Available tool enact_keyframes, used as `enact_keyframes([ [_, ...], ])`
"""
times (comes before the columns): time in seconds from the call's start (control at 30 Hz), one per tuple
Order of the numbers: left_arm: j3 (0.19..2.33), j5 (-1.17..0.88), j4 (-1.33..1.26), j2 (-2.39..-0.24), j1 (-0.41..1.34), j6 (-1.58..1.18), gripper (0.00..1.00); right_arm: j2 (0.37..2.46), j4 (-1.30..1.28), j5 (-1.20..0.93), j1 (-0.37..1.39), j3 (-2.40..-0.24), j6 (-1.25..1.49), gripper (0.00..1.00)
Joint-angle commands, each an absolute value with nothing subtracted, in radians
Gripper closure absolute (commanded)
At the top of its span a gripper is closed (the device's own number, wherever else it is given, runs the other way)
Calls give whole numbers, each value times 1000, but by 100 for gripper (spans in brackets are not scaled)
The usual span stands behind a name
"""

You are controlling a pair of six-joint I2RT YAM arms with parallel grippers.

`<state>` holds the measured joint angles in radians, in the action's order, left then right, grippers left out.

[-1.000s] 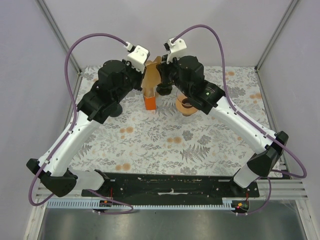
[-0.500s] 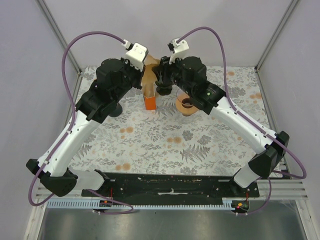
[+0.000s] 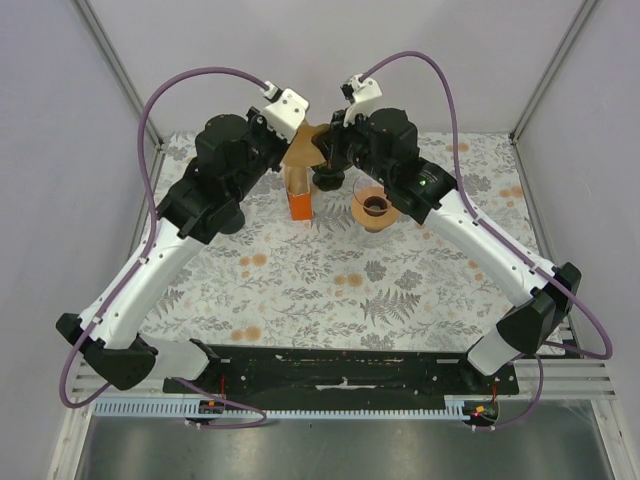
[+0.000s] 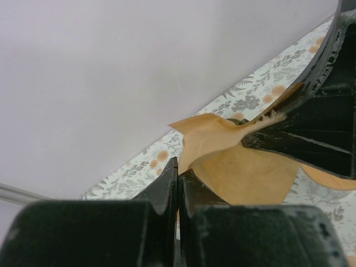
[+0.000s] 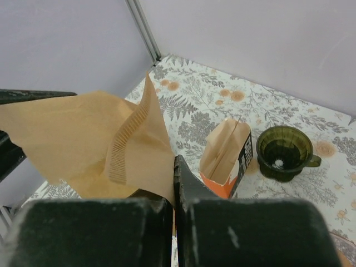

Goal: Place the coffee filter in the dripper
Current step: Place the coffee filter in the coffee dripper.

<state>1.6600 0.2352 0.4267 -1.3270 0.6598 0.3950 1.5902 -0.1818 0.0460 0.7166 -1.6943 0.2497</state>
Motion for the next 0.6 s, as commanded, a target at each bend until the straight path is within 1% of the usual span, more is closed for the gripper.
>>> enact_keyframes([
  [0.0,1680,288,325,-1342,660,543,98,1588,-310,46,684,-1766,227,100],
  [0.07,1680,288,319,-1348,661,571,98,1580,-350,41,667,-1766,230,100],
  [0.13,1677,275,321,-1353,661,581,93,1571,-391,38,646,-1767,233,100],
  [0.2,1678,218,343,-1354,666,566,78,1568,-434,37,628,-1779,224,100],
  [0.27,1689,100,389,-1353,667,517,63,1569,-486,28,606,-1795,213,100],
  [0.3,1697,33,414,-1354,672,485,57,1571,-518,20,591,-1801,210,100],
  [0.4,1726,-139,474,-1373,673,379,45,1571,-586,-33,539,-1802,212,100],
  [0.5,1741,-221,515,-1391,673,266,39,1572,-658,-69,480,-1810,198,100],
  [0.57,1741,-233,520,-1402,673,212,37,1591,-716,-93,454,-1834,184,100],
])
